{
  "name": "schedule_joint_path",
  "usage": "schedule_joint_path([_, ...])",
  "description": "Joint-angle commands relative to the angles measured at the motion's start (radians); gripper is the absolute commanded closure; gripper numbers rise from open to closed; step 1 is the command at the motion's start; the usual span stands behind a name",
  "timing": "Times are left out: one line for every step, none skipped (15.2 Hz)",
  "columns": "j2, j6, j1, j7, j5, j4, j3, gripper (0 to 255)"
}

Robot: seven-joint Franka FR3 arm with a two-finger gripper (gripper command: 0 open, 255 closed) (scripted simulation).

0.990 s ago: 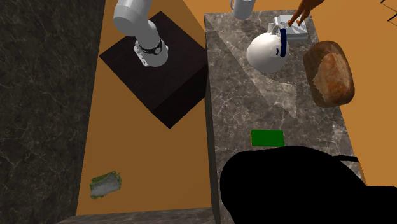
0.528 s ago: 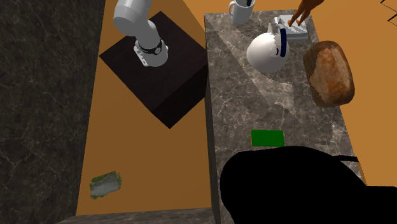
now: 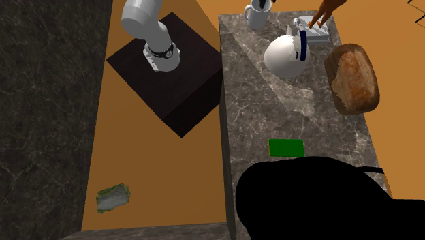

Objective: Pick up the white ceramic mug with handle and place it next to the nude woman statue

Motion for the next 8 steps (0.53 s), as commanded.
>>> schedule_joint_path([0.0,0.0,0.0,0.0,0.0,0.0,0.0,0])
schedule_joint_path([0.0,0.0,0.0,0.0,0.0,0.0,0.0,0])
schedule_joint_path([0.0,0.0,0.0,0.0,0.0,0.0,0.0,0])
schedule_joint_path([0.0,0.0,0.0,0.0,0.0,0.0,0.0,0])
schedule_joint_path([-0.02,-0.031,-0.002,-0.01,0.015,0.014,0.002,0])
schedule_joint_path([-0.038,-0.062,-0.004,-0.019,0.028,0.03,0.004,0])
schedule_joint_path([-0.056,-0.094,-0.006,-0.028,0.039,0.047,0.005,0])
schedule_joint_path([-0.068,-0.119,-0.007,-0.033,0.048,0.062,0.005,0])
